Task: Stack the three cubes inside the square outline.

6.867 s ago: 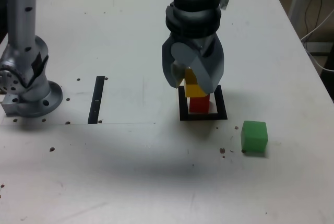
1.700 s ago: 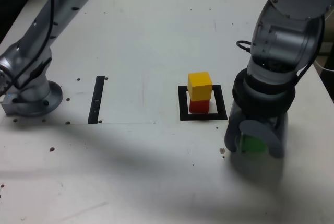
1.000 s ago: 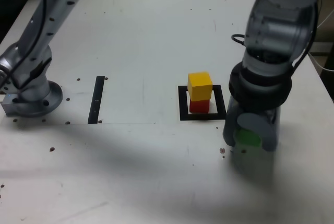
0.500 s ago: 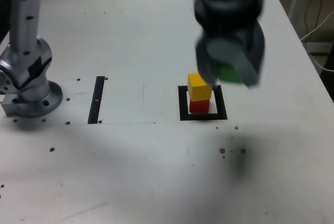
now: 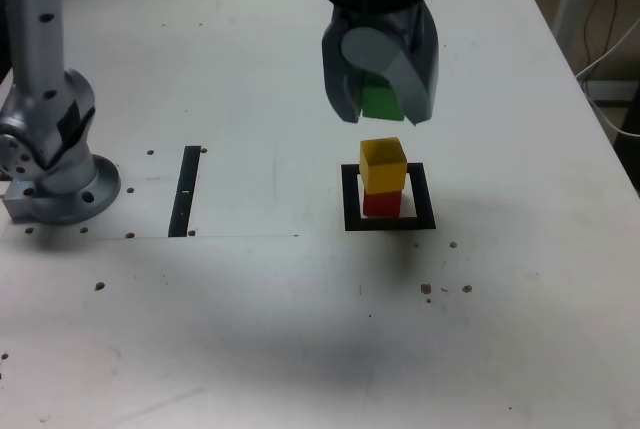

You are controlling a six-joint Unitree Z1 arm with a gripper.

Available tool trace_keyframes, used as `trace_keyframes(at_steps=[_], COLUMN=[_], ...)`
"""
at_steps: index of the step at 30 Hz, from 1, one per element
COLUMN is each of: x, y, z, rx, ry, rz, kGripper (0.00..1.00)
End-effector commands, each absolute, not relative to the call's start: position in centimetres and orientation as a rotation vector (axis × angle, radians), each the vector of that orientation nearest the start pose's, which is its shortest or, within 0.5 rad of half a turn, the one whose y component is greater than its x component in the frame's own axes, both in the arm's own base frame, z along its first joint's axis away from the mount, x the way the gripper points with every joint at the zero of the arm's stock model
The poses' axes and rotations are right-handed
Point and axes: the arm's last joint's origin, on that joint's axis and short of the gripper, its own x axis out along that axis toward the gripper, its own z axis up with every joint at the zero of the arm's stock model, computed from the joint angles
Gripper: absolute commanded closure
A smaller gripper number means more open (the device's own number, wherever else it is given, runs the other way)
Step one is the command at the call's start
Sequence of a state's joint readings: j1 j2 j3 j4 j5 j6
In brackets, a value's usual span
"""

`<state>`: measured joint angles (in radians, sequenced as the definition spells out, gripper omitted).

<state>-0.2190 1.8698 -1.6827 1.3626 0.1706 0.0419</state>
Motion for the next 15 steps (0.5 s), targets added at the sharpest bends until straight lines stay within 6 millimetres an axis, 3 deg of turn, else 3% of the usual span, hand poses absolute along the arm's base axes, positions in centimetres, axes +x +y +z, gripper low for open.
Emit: trace_keyframes(at_steps=[1,9,15], x=[32.8,33.9,34.1], y=[-6.4,-6.2,-6.0], z=[32.8,30.7,30.2], rx=[0.330,0.308,0.303], ry=[1.532,1.561,1.574], rz=[-0.075,-0.077,-0.073], kGripper=[0.88,0.87,0.85])
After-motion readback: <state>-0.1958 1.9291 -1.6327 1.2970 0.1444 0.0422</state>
